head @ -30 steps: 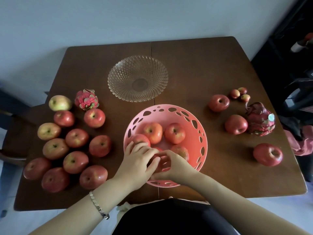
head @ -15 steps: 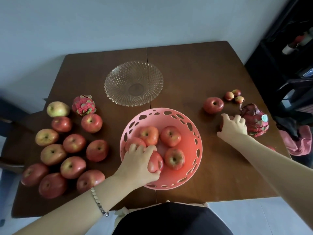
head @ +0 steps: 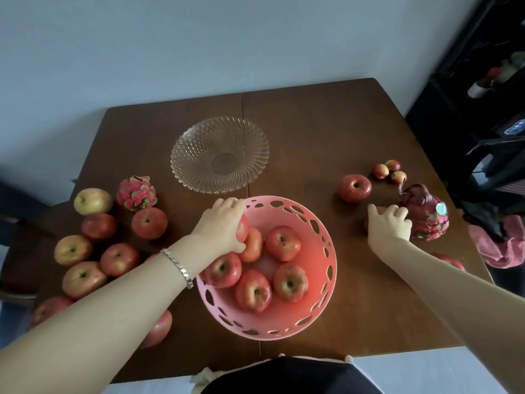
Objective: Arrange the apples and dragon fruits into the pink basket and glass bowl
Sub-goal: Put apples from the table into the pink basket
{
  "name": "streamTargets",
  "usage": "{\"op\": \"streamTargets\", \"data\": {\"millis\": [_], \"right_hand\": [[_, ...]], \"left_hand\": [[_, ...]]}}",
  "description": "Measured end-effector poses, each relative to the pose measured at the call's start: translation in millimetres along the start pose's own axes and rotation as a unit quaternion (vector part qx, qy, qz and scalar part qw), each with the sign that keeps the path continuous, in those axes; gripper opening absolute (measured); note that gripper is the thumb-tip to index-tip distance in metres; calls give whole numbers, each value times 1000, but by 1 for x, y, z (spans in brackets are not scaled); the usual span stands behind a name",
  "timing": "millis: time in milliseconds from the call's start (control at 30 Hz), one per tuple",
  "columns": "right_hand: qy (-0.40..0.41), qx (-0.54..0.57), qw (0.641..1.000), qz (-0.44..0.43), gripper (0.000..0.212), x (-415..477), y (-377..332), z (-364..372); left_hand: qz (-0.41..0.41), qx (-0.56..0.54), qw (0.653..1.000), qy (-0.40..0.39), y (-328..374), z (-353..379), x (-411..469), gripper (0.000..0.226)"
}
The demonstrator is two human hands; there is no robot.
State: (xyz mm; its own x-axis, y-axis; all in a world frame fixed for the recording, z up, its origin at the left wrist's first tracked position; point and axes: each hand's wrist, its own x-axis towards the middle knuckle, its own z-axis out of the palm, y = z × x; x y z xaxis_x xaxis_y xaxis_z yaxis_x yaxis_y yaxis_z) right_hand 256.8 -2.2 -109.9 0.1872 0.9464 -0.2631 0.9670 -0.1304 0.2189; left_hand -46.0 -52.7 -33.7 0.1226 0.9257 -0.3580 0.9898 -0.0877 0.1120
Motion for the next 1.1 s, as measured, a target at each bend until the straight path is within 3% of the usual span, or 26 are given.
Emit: {"op": "streamTargets", "data": {"millis": [100,200,367,433,467,533,567,600,733,833,1100], "right_hand": [[-16,10,1000,-5,61,-5,8,-8],[-12,172,985,-7,74,-17,12,-27],[37,459,884,-84,63,-48,-16,-87],[-28,536,838,-102,52,-56,-41,-101],[-100,586,799,-89,45,-59,-56,-104],[-261,658,707,-6,39,-63,-88,-104],[-311,664,679,35,41,-63,-103,-102],[-335,654,676,58,44,-62,-115,-98],[-340,593,729,41,57,-50,-145,-84],[-359,578,732,28,56,-46,-150,-85],[-431,611,663,42,36,-46,-133,-85]], "left_hand": [[41,-32,999,4,-2,9,3,66],[29,-74,996,48,-10,19,2,66],[35,33,989,138,-11,36,-2,70],[20,49,988,144,-8,37,-1,73],[18,44,989,143,-7,37,0,74],[20,7,990,138,-8,36,-1,73],[24,-12,990,138,-8,34,-2,73],[24,-34,991,129,-7,34,-2,74],[8,-139,986,93,-8,27,-3,78],[17,-162,983,88,-7,25,-5,74],[0,-144,985,100,-4,30,-2,65]]}}
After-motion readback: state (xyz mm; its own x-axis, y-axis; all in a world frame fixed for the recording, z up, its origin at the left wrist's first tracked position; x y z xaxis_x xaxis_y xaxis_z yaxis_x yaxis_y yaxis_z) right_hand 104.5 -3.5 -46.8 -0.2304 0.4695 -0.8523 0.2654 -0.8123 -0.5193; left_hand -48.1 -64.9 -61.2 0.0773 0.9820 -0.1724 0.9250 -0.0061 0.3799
